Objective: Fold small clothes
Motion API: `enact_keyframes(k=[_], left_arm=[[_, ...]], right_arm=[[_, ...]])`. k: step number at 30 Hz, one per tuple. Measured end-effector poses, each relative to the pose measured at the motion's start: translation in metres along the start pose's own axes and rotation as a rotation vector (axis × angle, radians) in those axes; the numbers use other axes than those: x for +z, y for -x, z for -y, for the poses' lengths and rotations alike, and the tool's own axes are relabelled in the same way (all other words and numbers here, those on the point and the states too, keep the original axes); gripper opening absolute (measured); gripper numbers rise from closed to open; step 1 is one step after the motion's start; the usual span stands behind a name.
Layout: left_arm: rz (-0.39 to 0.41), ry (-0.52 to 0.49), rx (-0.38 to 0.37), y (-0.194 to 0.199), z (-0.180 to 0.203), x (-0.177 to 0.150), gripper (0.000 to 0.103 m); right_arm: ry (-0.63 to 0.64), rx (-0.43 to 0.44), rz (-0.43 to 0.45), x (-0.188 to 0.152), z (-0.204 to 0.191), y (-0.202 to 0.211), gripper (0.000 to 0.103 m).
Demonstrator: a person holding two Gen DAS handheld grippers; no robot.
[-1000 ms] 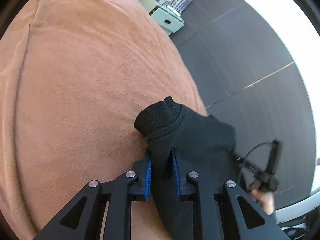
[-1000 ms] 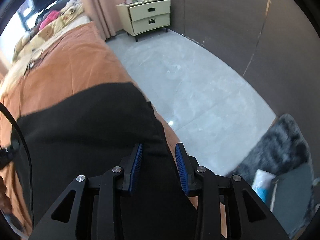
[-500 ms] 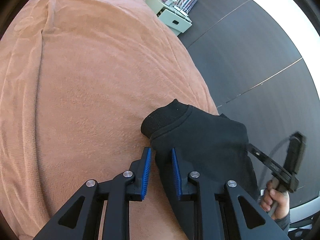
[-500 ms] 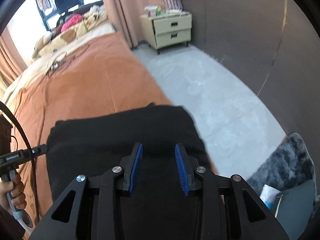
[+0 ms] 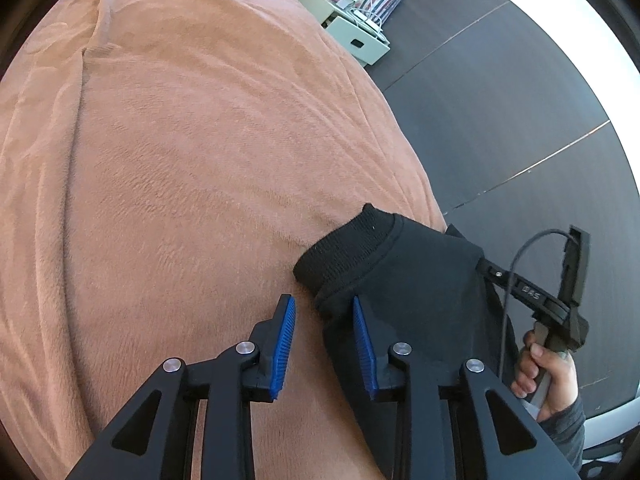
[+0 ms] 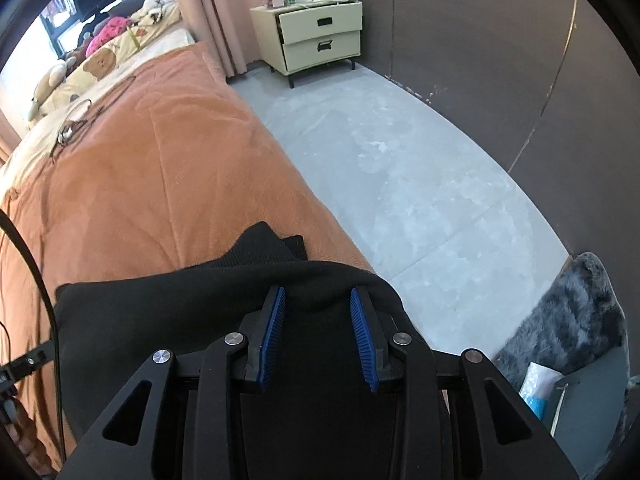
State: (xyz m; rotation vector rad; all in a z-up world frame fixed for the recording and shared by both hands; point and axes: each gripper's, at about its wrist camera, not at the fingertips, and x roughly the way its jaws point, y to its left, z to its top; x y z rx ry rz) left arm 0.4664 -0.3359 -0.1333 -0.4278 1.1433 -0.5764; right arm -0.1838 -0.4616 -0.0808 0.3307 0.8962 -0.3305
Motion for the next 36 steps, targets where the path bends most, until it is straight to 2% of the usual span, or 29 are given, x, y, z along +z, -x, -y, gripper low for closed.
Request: enact_keyframes(k=[5,16,19,22,24,27,31,36], left_arm=[[-0.002,-0.004,0.009,0.004,0.002,-0.008,0.031],[-0.06,-0.042,-0.017,0.002,0.031,-0.043,0.032],[-0.078,-0.063,-0.024,-0.002,0.041,-0.051,0.034],[-0.091,-0.078,-0.031,-0.007,0.052,-0.058,0.042],[-0.093,-0.092,-0.026,-0.011,0.058,-0.062,0.044],[-0.094,-0.11,-0.012,-0.013,0.063,-0.065,0.046],[-0.095,-0.118,0.003,-0.014,0.067,-0.069,0.046],[-0.108,-0.127,-0.006,-0.01,0.077,-0.07,0.046]], right_arm=[[0.033,0.05,0.035,-0.028,0.005,0.04,0.032],[0.102,0.131,0.085,-0.127,0.045,0.113,0.031],[0.084,0.117,0.097,-0.147,0.06,0.133,0.031],[0.046,0.089,0.094,-0.157,0.077,0.131,0.031],[-0.002,0.057,0.099,-0.164,0.091,0.124,0.017],[-0.071,0.073,0.11,-0.172,0.103,0.119,0.011],[-0.124,0.038,0.146,-0.187,0.102,0.126,0.007],[-0.136,0.001,0.138,-0.206,0.084,0.141,0.007]])
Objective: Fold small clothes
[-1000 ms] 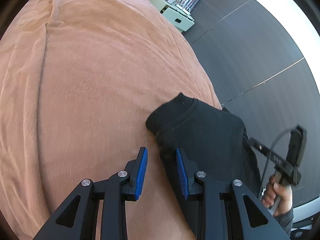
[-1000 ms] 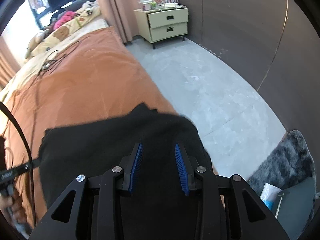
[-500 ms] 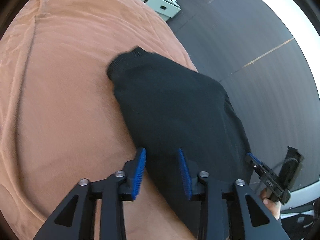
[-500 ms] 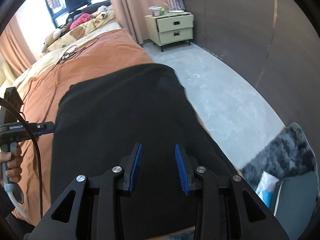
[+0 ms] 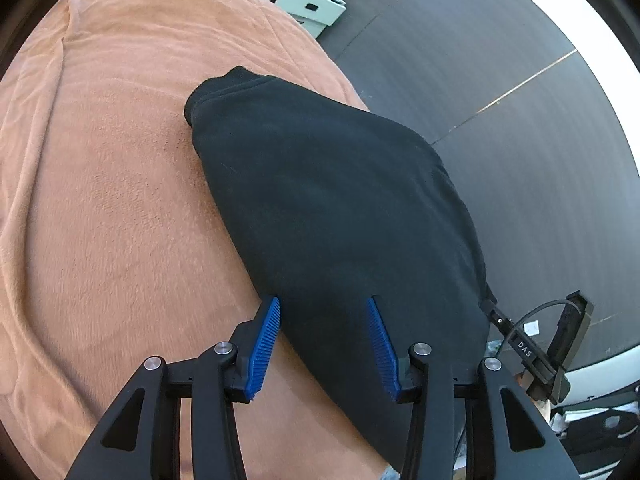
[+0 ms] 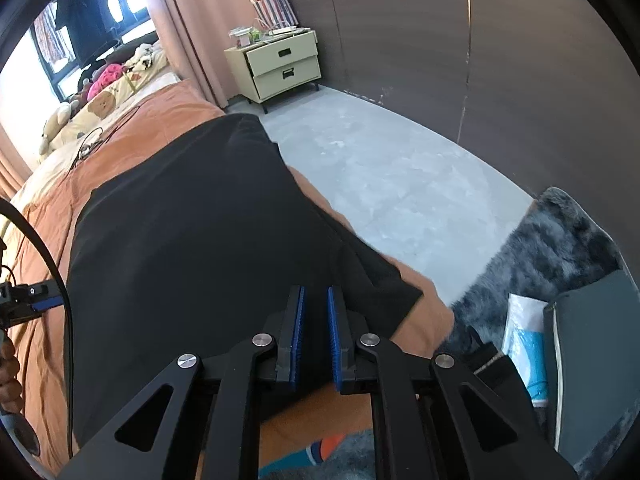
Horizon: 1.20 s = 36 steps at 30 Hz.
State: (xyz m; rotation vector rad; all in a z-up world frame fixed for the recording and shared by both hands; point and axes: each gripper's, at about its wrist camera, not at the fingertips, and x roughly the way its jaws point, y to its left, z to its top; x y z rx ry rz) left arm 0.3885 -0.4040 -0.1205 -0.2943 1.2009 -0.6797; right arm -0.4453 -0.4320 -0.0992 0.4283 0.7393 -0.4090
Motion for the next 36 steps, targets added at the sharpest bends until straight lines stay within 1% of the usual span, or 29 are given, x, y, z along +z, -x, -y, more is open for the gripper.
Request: enact_keyframes(k=[2,3,4,10,11,12,13,14,15,16,17,18,19,20,21,22,27,35,36], left_arm=[[0.013,-0.016,0.006,0.009,0.006,0.0,0.046],[0.023,-0.024,0.005,0.013,0.009,0.0,0.046],[0.031,-0.03,0.004,0.017,0.011,0.0,0.046],[0.083,-0.065,0.003,0.058,0.027,0.0,0.046],[0.088,-0.07,0.006,0.062,0.028,-0.001,0.048],[0.095,-0.077,0.009,0.069,0.03,-0.002,0.05],[0.102,-0.084,0.011,0.077,0.032,-0.002,0.052],[0.105,-0.087,0.014,0.081,0.033,-0.004,0.055],[0.111,-0.092,0.02,0.086,0.035,-0.008,0.06],[0.122,-0.101,0.036,0.094,0.038,-0.009,0.063],[0.132,-0.108,0.045,0.098,0.041,-0.011,0.073],[0.139,-0.113,0.048,0.102,0.042,-0.012,0.085],[0.15,-0.12,0.049,0.111,0.043,-0.014,0.091],[0.162,-0.126,0.046,0.123,0.042,-0.022,0.1],[0.175,-0.14,0.045,0.132,0.045,-0.024,0.103],[0.185,-0.155,0.049,0.139,0.047,-0.027,0.103],[0.207,-0.206,0.054,0.177,0.055,-0.047,0.103],[0.248,-0.267,0.064,0.237,0.059,-0.078,0.103],[0.258,-0.275,0.065,0.246,0.059,-0.084,0.103]], right_arm=[[0.0,0.003,0.009,-0.005,-0.004,0.011,0.008],[0.004,0.011,0.015,-0.007,-0.006,0.02,0.011],[0.006,0.024,0.024,-0.007,-0.006,0.027,0.011],[0.005,0.029,0.056,-0.015,-0.001,0.073,0.012],[0.006,0.029,0.062,-0.015,-0.003,0.08,0.015],[0.008,0.026,0.067,-0.016,-0.003,0.085,0.026],[0.012,0.019,0.075,-0.019,-0.005,0.094,0.034],[0.016,0.009,0.083,-0.022,-0.007,0.1,0.054],[0.018,-0.003,0.096,-0.025,-0.01,0.11,0.068],[0.017,-0.004,0.107,-0.028,-0.013,0.119,0.073],[0.013,0.0,0.112,-0.03,-0.017,0.128,0.081],[0.014,-0.004,0.112,-0.033,-0.022,0.137,0.085],[0.017,-0.012,0.113,-0.036,-0.025,0.141,0.087],[0.022,-0.02,0.116,-0.039,-0.031,0.151,0.092],[0.027,-0.024,0.12,-0.042,-0.036,0.158,0.101],[0.028,-0.026,0.125,-0.045,-0.04,0.167,0.103],[0.023,-0.039,0.173,-0.062,-0.05,0.208,0.103],[0.032,-0.027,0.212,-0.094,-0.07,0.248,0.103],[0.035,-0.024,0.215,-0.094,-0.07,0.25,0.103]])
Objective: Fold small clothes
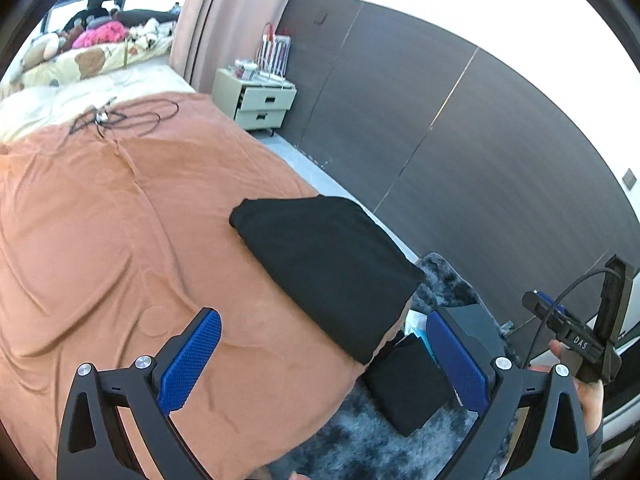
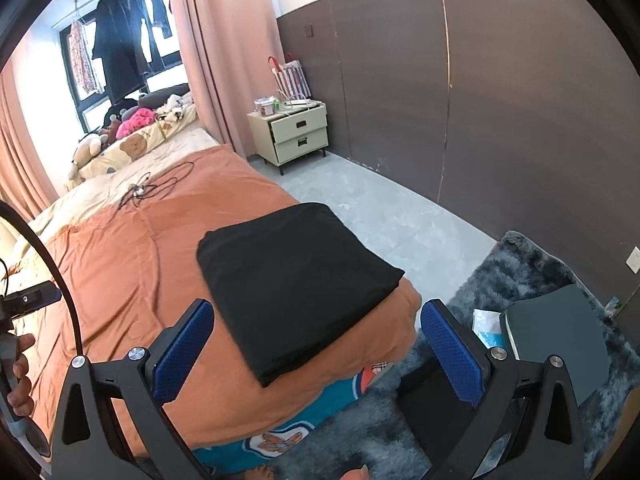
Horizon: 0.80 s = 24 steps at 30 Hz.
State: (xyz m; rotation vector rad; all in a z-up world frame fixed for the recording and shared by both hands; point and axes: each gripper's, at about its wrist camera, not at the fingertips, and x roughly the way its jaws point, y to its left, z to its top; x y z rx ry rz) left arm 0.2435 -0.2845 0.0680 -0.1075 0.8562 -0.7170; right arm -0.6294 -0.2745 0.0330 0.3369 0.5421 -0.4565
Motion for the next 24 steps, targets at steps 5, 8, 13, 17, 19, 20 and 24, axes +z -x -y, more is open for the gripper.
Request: enact_keyframes(k=[5,8,13,17,19,20,24], left_arm=[[0.043,-0.032,-0.001,0.05,0.004,-0.012,0.103],[0.087,-0.058,0.012,0.082,0.006,-0.021,0.103],[0.139,-0.072,0.036,0.124,0.005,-0.036,0.103],[0.181,-0.093,0.067,0.155,0.008,-0.054,0.103],[0.204,-0.109,0.087,0.17,0.01,-0.064,0.103],[0.213,-0.114,0.089,0.175,0.011,-0.067,0.103],[0.255,-0.137,0.119,0.201,0.018,-0.088,0.103]], right_arm=[[0.0,0.013,0.029,-0.013,-0.005,0.025,0.103],[0.008,0.009,0.04,-0.02,-0.011,0.04,0.103],[0.036,0.031,0.067,-0.034,-0.02,0.064,0.103],[0.055,0.041,0.085,-0.043,-0.02,0.08,0.103],[0.064,0.047,0.101,-0.049,-0.021,0.091,0.103],[0.068,0.05,0.11,-0.053,-0.021,0.097,0.103],[0.098,0.057,0.129,-0.068,-0.027,0.114,0.103]])
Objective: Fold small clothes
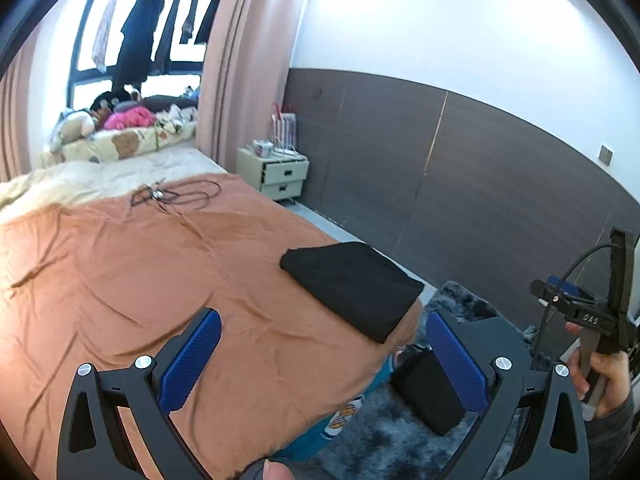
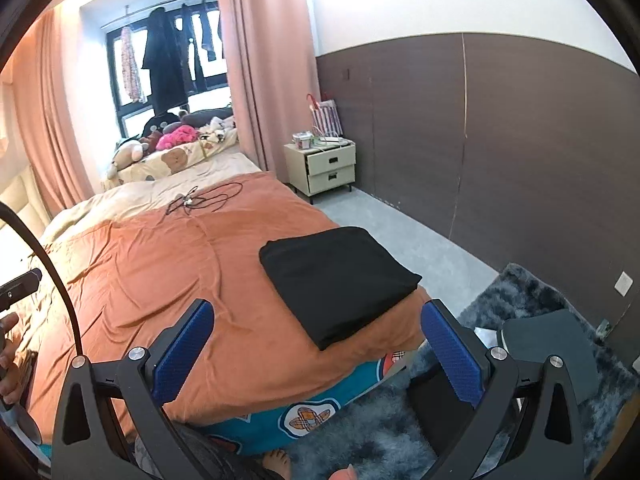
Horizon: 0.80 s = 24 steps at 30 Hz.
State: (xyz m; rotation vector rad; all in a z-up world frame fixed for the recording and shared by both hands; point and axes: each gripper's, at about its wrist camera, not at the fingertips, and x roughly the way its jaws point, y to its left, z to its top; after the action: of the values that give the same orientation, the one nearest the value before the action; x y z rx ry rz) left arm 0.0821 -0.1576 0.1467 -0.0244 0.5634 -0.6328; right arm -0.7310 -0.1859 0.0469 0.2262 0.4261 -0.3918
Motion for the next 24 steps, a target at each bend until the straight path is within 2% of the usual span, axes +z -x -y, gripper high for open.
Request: enact_keyframes(k=[10,13,24], left_arm=[[0.089,-0.025,0.031,0.066,0.012,-0.038,0.103],[0.106,-0.034,0.059,0.08,0.013,-0.047,0.103],[0.164,-0.021,0.084,0.122,0.01,-0.091,0.103]], right_arm=[[0.023,0.003,0.037,-0.039,-0.013,0.041,0.103],[0.026,0.007,0.052,-0.049,-0.019,0.051,0.103],[0.034,0.039,0.091,-0.097,-0.041,0.082,0.103]])
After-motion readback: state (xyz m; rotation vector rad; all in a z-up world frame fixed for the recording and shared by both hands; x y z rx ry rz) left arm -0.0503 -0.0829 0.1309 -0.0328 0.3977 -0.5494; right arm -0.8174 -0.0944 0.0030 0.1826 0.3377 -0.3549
